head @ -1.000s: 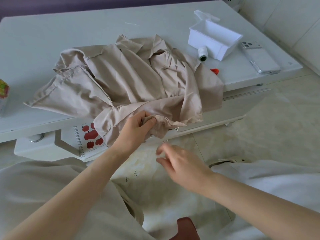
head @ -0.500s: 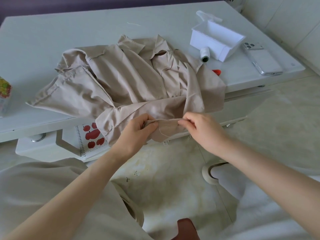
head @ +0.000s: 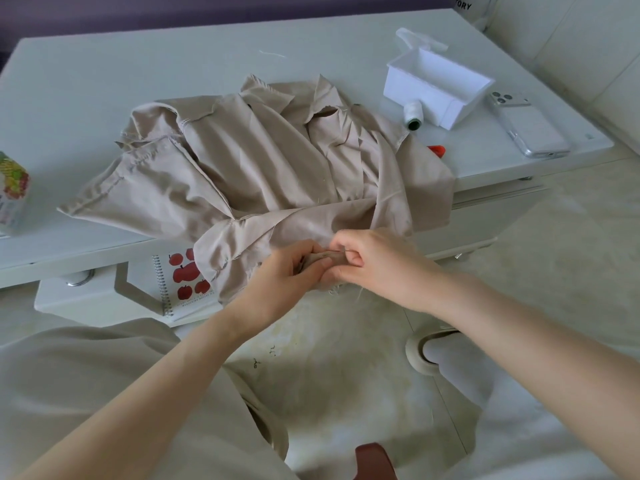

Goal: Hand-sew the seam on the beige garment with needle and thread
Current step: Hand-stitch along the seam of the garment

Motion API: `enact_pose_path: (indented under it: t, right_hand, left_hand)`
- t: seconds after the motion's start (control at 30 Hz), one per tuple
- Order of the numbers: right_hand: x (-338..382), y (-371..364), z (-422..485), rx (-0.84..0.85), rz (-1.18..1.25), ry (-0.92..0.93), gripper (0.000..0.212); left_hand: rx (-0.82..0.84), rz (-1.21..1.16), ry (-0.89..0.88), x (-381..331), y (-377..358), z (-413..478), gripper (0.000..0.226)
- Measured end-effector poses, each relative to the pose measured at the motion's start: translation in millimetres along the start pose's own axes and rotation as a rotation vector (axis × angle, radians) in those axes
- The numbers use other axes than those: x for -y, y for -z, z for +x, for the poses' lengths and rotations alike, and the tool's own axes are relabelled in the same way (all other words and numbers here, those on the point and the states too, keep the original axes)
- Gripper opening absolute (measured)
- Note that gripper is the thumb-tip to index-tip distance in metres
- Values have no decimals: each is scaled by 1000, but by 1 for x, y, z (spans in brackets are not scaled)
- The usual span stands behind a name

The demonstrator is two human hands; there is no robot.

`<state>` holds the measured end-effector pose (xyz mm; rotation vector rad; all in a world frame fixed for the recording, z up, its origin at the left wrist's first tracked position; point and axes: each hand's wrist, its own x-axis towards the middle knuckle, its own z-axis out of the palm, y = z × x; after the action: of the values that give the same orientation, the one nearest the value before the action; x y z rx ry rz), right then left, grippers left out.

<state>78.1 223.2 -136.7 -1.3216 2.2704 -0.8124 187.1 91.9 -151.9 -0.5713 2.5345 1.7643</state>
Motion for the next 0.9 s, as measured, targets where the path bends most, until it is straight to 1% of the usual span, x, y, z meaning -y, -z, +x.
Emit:
enact_pose_path:
  t: [0.03,0.07,0.17,0.2,0.3,0.4,0.47,0.53,0.6,0.67,0.7,0.77,0.9]
  right_hand:
    - [-3,1,2,-6,-11,0,29]
    - [-7,2,3,-11,-22,-6,36]
    - [-14,7,5,-19,-6,-43,31]
    - [-17,9,5,-24,5,-57,31]
    - [-22,16,7,-29,-27,-76,35]
    - [-28,21,9,-47,-55,-116,40]
    - [-34,24,11,-73,-75,-147,40]
    - [-40,26,12,-95,-95,-185,39]
    - [-46,28,13,-107,-116,-225,41]
    - [-49,29,14,-117,-141,-255,43]
    - [-50,30,15,-124,-148,-265,44]
    - [-51,30,17,-135,-163,-283,44]
    - [-51,28,18,-136,-190,-311,46]
  left_hand:
    - [7,-19,-14,-1,2,0,12]
    - [17,-25,-22,-1,4,1,9]
    - [5,96,-37,3,7,2,16]
    - [-30,155,-56,5,7,2,16]
    - [-194,424,-165,9,5,1,27]
    - [-287,507,-208,8,12,1,28]
    - [-379,533,-233,6,17,4,31]
    - [-485,497,-263,5,21,5,34]
    - [-579,363,-275,0,24,4,26]
    - [-652,230,-336,-6,26,1,16]
    - [-679,194,-366,-8,27,0,15]
    - [-716,172,-384,-9,29,3,18]
    - [-699,213,-279,0,35,18,20]
